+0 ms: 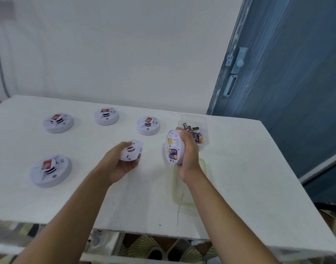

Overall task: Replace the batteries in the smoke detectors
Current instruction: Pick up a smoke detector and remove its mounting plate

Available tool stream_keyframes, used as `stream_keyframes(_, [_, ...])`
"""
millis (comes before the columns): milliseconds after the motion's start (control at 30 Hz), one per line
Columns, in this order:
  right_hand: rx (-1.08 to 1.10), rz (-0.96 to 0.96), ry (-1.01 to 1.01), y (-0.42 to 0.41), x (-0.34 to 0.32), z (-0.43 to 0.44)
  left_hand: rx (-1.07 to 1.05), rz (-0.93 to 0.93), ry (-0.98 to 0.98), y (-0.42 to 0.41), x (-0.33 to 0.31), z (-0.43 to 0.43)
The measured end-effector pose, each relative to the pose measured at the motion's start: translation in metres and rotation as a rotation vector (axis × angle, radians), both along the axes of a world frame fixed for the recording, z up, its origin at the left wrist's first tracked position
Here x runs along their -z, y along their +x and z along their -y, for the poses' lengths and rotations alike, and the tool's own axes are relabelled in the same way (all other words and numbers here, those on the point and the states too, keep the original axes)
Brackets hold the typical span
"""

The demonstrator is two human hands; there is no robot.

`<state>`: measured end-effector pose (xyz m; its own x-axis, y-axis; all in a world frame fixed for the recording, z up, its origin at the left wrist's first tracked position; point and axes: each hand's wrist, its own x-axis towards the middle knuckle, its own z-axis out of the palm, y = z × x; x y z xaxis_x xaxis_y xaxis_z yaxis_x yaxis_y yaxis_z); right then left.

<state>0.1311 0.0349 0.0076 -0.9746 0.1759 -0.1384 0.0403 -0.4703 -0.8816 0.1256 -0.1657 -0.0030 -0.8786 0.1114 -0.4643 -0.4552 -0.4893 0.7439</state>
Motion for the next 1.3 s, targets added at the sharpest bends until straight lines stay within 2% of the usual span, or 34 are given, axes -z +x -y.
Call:
stream_keyframes(33, [0.005, 0.006, -0.006, 0.000, 0.001, 0.001, 0.001, -0.045, -0.190, -0.002, 0.004, 0.001])
stream_keyframes(133, [-0.009, 0.047, -0.052, -0.001, 0.004, 0.002, 0.050, -0.208, -0.918, -0.010, 0.019, 0.010])
stream_keyframes(200, [-0.048, 0.072, -0.110, -0.001, 0.005, -0.001, 0.083, -0.249, -1.258, -0.012, 0.019, 0.013])
stream_keyframes(333, [-0.091, 0.083, -0.178, 0.002, 0.004, -0.003, 0.095, -0.389, -1.498, -0.011, 0.020, 0.014])
stream_keyframes(500, [-0.124, 0.068, -0.257, 0.003, 0.000, 0.000, 0.151, -0.341, -1.601, -0.015, 0.035, 0.024])
stream_keyframes(600, [-0.143, 0.059, -0.297, 0.002, 0.002, 0.002, 0.164, -0.367, -1.739, -0.011, 0.037, 0.020])
stream_keyframes(667, [-0.148, 0.054, -0.324, 0.002, 0.005, 0.004, 0.055, -0.453, -1.686, -0.006, 0.031, 0.010])
stream_keyframes(733, [-0.151, 0.046, -0.329, 0.002, 0.005, 0.005, -0.061, -0.658, -1.533, -0.001, 0.019, -0.004])
stream_keyframes(800, [-0.145, 0.040, -0.321, 0.002, 0.003, 0.005, -0.063, -0.887, -1.441, 0.006, 0.008, -0.019])
stream_keyframes(867, [-0.122, 0.030, -0.310, 0.003, 0.002, 0.005, -0.041, -0.987, -1.338, 0.014, -0.002, -0.036])
stream_keyframes(967, [-0.074, -0.021, -0.263, 0.005, 0.000, 0.003, 0.002, -0.921, -1.170, 0.024, -0.010, -0.060])
stream_keyframes(1133, [0.018, -0.117, -0.186, 0.008, 0.000, -0.004, 0.061, -0.754, -1.014, 0.031, -0.013, -0.085])
stream_keyframes(1300, [0.069, -0.199, -0.021, 0.011, 0.003, -0.014, 0.117, -0.592, -0.804, 0.031, -0.011, -0.095])
